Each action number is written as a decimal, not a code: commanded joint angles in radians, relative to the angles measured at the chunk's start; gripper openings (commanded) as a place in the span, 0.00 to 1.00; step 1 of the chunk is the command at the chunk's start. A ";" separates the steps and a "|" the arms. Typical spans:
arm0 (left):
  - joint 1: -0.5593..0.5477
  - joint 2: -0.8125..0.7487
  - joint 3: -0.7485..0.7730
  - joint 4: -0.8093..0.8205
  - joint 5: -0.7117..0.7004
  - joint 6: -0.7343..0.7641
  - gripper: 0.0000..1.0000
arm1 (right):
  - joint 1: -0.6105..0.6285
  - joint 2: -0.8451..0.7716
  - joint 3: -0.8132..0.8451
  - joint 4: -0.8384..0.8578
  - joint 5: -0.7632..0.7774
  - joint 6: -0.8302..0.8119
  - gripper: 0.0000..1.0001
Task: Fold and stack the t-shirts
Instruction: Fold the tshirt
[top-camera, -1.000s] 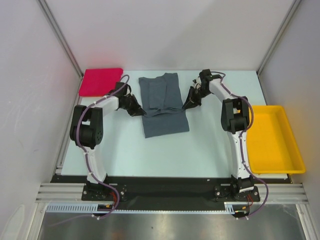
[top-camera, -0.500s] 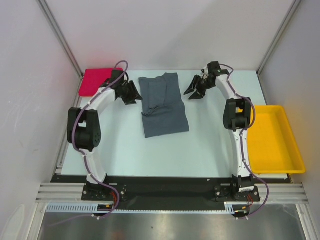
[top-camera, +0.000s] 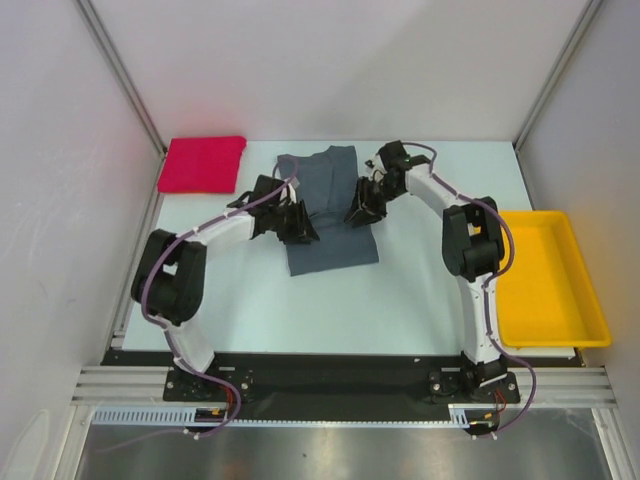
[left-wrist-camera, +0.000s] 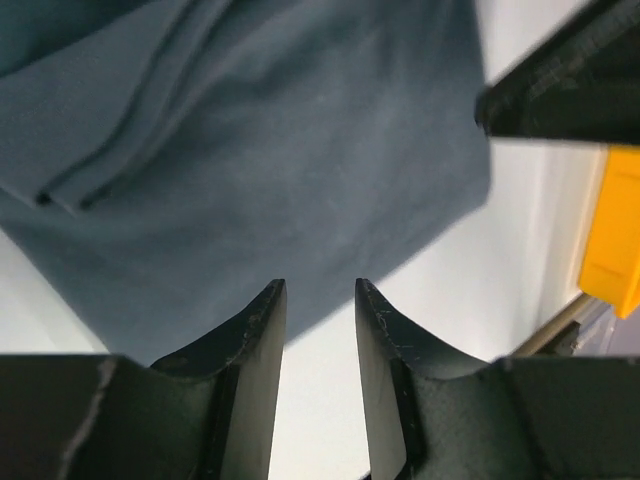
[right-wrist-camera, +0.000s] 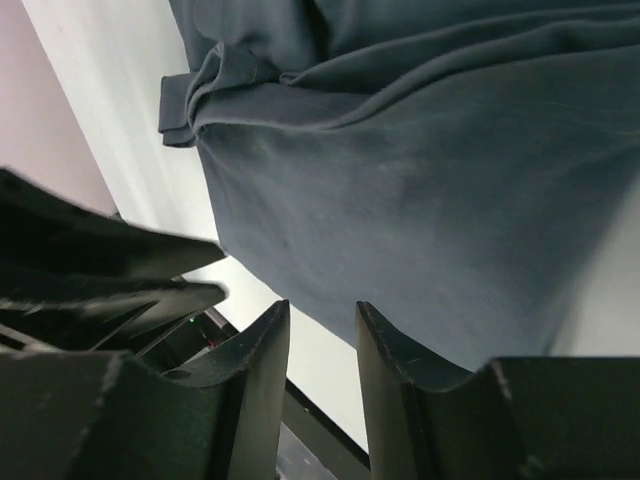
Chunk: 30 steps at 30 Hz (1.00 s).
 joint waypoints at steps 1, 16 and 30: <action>0.019 0.073 0.061 0.077 0.022 -0.008 0.38 | 0.005 0.025 0.005 0.087 -0.008 0.033 0.37; 0.139 0.312 0.334 -0.023 0.016 0.101 0.38 | -0.008 0.275 0.327 0.122 0.008 0.150 0.34; 0.151 0.181 0.482 -0.160 -0.125 0.202 0.59 | -0.122 0.187 0.349 -0.025 -0.031 0.037 0.62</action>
